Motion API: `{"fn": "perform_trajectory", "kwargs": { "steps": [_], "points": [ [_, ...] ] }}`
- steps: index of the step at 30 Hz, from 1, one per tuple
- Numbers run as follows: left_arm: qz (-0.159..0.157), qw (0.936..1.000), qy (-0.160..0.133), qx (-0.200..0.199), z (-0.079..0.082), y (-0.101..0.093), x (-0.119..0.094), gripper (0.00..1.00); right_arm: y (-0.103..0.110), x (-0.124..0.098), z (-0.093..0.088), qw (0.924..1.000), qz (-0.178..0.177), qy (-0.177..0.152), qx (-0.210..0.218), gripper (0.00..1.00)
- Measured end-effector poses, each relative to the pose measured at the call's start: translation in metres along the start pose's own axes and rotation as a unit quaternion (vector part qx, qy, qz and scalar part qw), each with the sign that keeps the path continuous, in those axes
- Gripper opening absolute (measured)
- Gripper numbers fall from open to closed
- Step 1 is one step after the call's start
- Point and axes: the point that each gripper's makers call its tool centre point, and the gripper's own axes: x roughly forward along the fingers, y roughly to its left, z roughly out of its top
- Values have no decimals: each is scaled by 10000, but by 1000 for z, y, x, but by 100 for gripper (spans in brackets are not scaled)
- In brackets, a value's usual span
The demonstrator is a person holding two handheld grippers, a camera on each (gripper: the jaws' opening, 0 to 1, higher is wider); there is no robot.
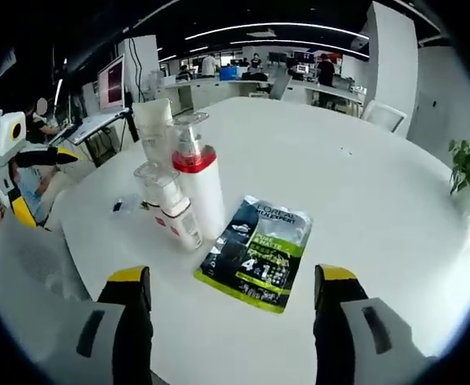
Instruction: Arrange the skincare products in the storage area until every visible bottle or jar stands upright without overlapping.
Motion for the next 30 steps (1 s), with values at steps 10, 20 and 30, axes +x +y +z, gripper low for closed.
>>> {"fn": "perform_trajectory", "kwargs": {
  "steps": [10,20,30],
  "points": [
    [-36,9999,94,-41,-3,-3,5,98,-17,16,-10,9998,30,74,180,62],
    [-64,9997,160,-163,-5,-3,8,96,-32,24,-23,9992,48,285,274,55],
    [-111,9995,239,-176,-8,-4,9,94,-46,34,-31,9977,-18,478,475,37]
  ]
}}
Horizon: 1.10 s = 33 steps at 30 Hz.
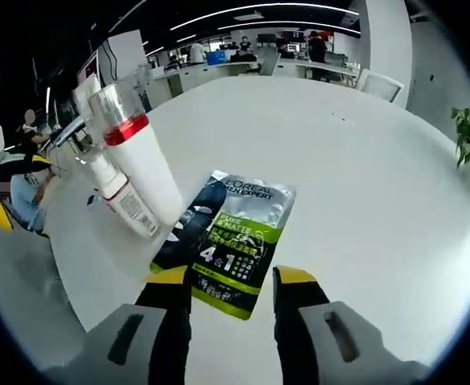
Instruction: Arrange the skincare products in the storage area until every visible bottle or jar stands upright without overlapping.
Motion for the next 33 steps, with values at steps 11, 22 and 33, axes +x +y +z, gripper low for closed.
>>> {"fn": "perform_trajectory", "kwargs": {
  "steps": [11,22,33],
  "points": [
    [-44,9999,51,-82,-3,-1,1,92,-7,9,-12,9996,56,266,114,26],
    [-53,9999,78,-128,-4,-2,0,92,-12,16,-17,9988,3,485,24,16],
    [-149,9997,123,-113,-3,-8,5,90,-17,16,-19,9966,-225,720,-344,3]
  ]
}}
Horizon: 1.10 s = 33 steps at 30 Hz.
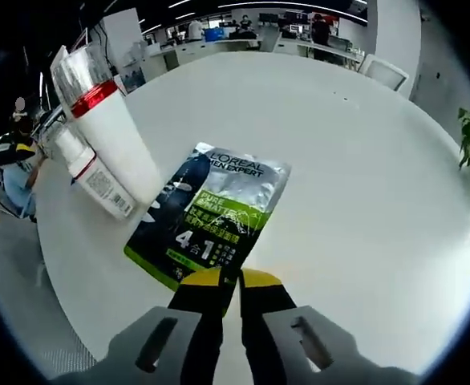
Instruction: Arrange the skincare products in the storage area until every visible bottle or jar stands upright without overlapping.
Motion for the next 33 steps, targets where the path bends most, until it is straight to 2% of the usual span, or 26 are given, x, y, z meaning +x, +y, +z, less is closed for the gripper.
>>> {"fn": "perform_trajectory", "kwargs": {
  "steps": [8,11,16,20,28,33],
  "points": [
    [-401,9987,88,292,8,-23,16,87,2,-1,1,9998,77,-129,141,1],
    [-676,9972,83,306,10,-36,22,84,2,-3,-2,9994,156,-138,273,1],
    [-1123,9930,190,312,6,-55,32,77,3,-9,-8,9986,210,-185,444,1],
    [-1501,9880,218,305,8,-69,37,68,6,-16,-12,9976,287,-265,579,1],
    [-1959,9789,355,454,14,-91,52,52,16,-30,-17,9962,346,-396,697,1],
    [-2099,9758,409,458,16,-96,63,47,21,-36,-20,9951,396,-452,785,1]
  ]
}}
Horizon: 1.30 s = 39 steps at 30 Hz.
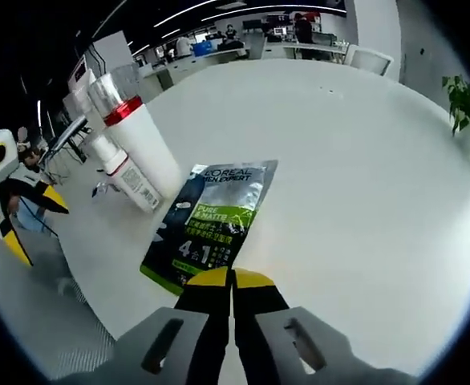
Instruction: Arrange the skincare products in the storage area until every visible bottle or jar stands upright without overlapping.
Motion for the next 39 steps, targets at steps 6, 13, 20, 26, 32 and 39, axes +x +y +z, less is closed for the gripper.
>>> {"fn": "perform_trajectory", "kwargs": {
  "steps": [6,13,20,26,32,39],
  "points": [
    [-143,9998,113,-105,1,-1,16,42,4,-7,-4,9996,115,-115,249,1],
    [-269,9982,236,-476,-2,3,36,33,13,-17,-9,9976,336,-243,549,1],
    [-479,9952,181,-836,0,2,45,31,28,-26,-7,9870,800,-625,1246,1],
    [-472,9937,272,-982,-7,5,54,33,35,-31,0,9711,1256,-979,1781,1],
    [-549,9926,433,-993,-15,-1,62,36,44,-36,6,9435,1814,-1347,2425,1],
    [-202,9989,-9,-424,3,-3,67,42,65,-42,16,9098,2375,-1673,2964,1]
  ]
}}
